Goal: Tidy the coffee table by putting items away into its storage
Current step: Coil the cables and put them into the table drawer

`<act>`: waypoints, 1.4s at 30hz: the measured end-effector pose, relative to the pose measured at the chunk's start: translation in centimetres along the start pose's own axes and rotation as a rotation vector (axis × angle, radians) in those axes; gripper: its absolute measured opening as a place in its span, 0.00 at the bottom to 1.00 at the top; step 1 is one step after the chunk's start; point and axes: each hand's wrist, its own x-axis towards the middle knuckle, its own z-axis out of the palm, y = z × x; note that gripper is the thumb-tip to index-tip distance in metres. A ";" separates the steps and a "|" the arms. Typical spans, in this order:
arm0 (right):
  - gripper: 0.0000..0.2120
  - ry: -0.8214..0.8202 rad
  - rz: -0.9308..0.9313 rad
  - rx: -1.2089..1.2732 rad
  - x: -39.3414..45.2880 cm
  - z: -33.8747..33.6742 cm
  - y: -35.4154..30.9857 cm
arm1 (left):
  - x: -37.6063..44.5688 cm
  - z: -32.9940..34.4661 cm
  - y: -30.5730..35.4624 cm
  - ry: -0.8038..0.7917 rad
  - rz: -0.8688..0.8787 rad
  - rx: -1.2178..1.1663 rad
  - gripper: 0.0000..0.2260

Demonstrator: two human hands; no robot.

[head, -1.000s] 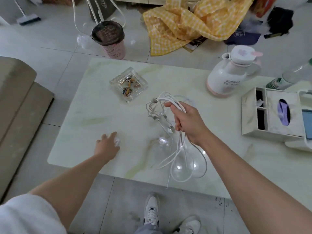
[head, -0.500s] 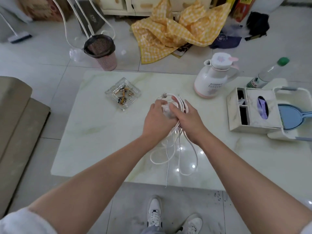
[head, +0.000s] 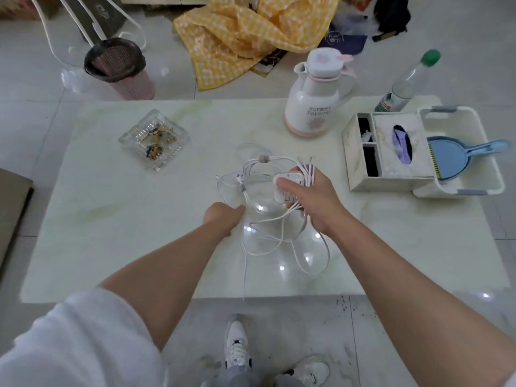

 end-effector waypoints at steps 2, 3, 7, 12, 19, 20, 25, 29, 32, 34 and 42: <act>0.16 0.022 0.005 -0.061 0.3 -1.3 1.6 | 0.0 2.1 0.4 0.029 -0.007 0.019 0.23; 0.16 0.034 0.022 -0.067 0.5 -2.0 2.2 | -0.1 3.0 0.6 0.056 -0.008 0.065 0.24; 0.14 0.045 0.143 -0.006 1.0 -3.9 3.0 | -0.3 4.8 0.9 0.088 0.049 0.168 0.16; 0.11 0.065 0.195 0.073 0.6 -5.5 0.5 | -1.4 2.0 2.0 0.187 0.140 0.025 0.14; 0.05 -0.029 -0.040 -0.052 -1.3 -3.9 -6.5 | -7.0 -5.5 8.2 0.265 0.733 0.048 0.11; 0.04 -0.048 -0.067 -0.057 -1.4 -3.5 -7.5 | -8.2 -6.3 9.7 0.187 0.796 0.073 0.12; 0.13 -0.211 0.013 0.244 -1.9 -2.8 -11.6 | -13.1 -10.2 15.4 -0.086 0.851 -0.267 0.16; 0.13 -0.388 0.098 0.303 -3.5 -3.0 -11.4 | -15.1 -10.6 18.2 -0.110 0.878 -0.365 0.15; 0.09 -0.345 0.046 0.236 -4.4 -2.8 -10.8 | -15.6 -8.9 19.5 -0.121 0.797 -0.401 0.14; 0.08 -0.270 0.003 0.173 -4.4 -3.2 -10.8 | -15.9 -7.8 19.6 -0.231 0.673 -0.515 0.12; 0.07 -0.405 0.003 -0.012 -4.8 -6.7 -11.5 | -15.4 -6.1 17.3 -0.463 0.689 -0.505 0.35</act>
